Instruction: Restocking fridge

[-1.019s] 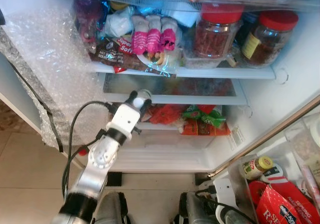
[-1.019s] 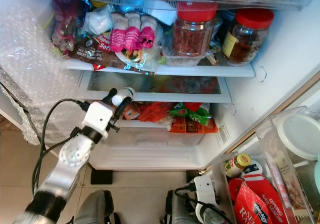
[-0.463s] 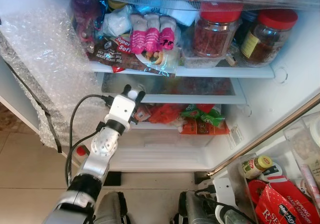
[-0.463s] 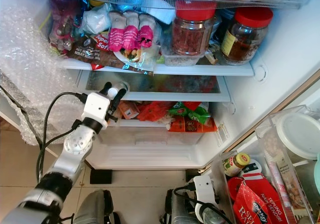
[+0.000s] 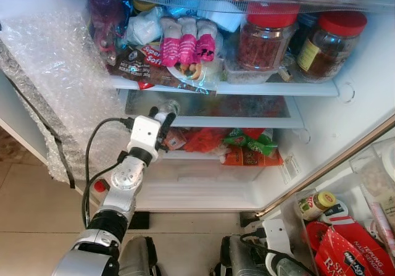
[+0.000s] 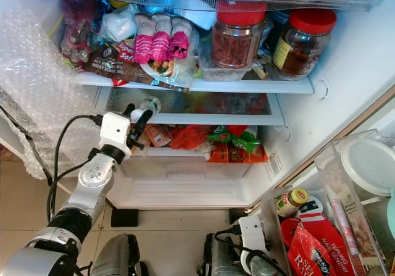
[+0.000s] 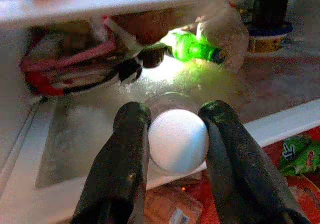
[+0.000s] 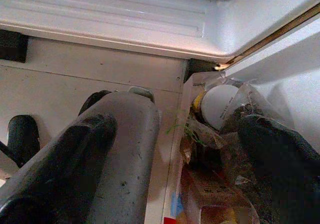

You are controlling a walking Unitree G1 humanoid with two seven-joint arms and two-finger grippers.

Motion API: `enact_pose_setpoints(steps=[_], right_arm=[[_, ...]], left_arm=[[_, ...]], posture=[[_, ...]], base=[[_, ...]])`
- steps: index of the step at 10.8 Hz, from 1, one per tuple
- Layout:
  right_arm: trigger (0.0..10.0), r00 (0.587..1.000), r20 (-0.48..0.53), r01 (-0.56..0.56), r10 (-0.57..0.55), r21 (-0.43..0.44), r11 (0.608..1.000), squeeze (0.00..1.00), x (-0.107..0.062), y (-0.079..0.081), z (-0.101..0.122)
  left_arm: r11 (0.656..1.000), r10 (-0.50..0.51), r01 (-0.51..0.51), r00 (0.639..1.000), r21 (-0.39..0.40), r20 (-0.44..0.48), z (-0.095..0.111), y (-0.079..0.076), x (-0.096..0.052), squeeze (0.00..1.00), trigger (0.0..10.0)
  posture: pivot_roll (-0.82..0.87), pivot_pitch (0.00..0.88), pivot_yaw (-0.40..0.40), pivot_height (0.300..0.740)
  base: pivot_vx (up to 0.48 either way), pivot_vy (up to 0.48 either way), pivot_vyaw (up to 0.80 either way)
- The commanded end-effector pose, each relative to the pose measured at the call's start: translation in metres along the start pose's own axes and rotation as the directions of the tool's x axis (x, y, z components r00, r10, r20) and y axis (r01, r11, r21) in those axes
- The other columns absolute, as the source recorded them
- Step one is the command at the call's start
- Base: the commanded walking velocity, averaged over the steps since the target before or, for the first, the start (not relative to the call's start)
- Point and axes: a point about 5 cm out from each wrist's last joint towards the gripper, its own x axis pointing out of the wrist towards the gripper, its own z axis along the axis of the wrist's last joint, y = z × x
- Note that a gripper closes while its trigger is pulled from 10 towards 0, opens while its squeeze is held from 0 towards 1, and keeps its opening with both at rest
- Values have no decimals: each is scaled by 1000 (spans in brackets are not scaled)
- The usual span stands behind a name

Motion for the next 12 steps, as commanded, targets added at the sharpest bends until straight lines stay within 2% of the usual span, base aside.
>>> enact_pose_setpoints(steps=[1, 3, 6, 8, 9, 12], right_arm=[[10000, 987, -158, -27, 25, -11, 1000, 0, -10, 5, -42], [10000, 987, -159, -28, 26, -13, 1000, 0, -10, 5, -42], [10000, 987, -158, -25, 23, -10, 1000, 0, -10, 6, -42], [10000, 987, -158, -22, 21, -9, 1000, 0, -10, 6, -42], [10000, 987, -157, -21, 19, -8, 1000, 0, -10, 6, -42], [10000, 988, -156, -16, 14, -7, 1000, 0, -10, 5, -41]], left_arm=[[999, -20, 16, 991, -34, -130, -25, -5, -15, 0, 10000], [999, -43, 39, 978, -22, -204, -37, -7, -23, 0, 10000], [1000, -4, 2, 969, -8, -248, -44, -2, -28, 0, 10000], [1000, -13, 12, 967, -6, -255, -44, -5, -28, 0, 10000], [1000, -16, 21, 957, 14, -291, -47, -7, -28, 0, 10000], [1000, 18, -18, 959, 3, -284, -45, -6, -26, 0, 10000]], posture=[[-152, 218, -70, 629], [-152, 218, -67, 629], [-147, 208, -62, 629], [-149, 204, -59, 629], [-148, 205, -59, 629], [-148, 210, -61, 629]], base=[[0, 0, 0], [0, 0, 0], [0, 0, 0], [0, 0, 0], [0, 0, 0], [0, 0, 0]])
